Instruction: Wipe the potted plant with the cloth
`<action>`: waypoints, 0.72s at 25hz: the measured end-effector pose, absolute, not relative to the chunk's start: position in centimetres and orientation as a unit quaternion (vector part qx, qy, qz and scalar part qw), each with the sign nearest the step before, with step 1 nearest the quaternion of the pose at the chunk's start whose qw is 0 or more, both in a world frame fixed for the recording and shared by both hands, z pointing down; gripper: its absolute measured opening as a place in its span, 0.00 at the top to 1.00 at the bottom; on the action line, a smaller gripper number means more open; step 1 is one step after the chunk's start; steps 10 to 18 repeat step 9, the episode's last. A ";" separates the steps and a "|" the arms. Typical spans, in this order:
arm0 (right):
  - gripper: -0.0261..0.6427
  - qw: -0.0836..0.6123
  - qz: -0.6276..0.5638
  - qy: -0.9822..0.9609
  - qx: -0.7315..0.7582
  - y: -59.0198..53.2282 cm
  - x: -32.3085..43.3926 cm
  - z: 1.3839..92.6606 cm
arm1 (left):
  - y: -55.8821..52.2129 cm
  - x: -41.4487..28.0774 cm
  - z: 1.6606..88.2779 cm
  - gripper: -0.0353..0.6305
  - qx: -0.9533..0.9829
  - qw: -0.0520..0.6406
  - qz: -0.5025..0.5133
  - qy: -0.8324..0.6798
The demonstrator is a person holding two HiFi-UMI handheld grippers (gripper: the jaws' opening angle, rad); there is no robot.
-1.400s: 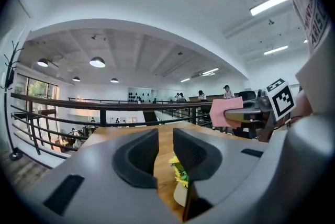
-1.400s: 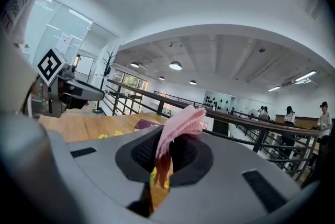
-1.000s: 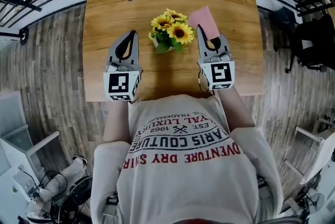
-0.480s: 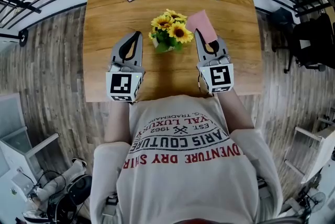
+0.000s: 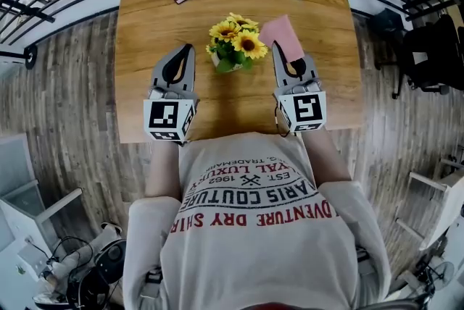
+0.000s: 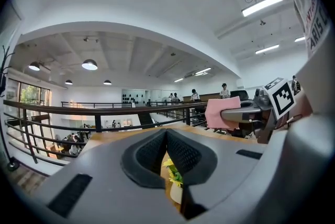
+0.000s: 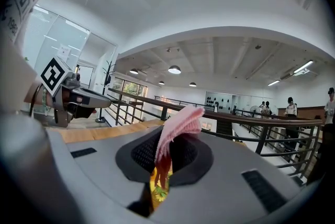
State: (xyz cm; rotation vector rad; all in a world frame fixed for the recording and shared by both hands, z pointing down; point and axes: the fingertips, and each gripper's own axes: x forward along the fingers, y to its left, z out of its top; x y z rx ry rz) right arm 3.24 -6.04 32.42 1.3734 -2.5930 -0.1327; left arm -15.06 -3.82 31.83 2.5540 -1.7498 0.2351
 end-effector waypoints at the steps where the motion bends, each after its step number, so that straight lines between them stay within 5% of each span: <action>1: 0.91 0.100 -0.046 -0.878 0.466 -6.0 3.2 32.3 | -3.8 -15.2 31.8 0.92 0.822 0.017 0.078 -0.563; 18: 0.91 0.095 -0.033 -0.874 0.475 -5.8 2.4 32.6 | -3.7 -16.4 31.7 0.92 0.817 0.019 0.081 -0.571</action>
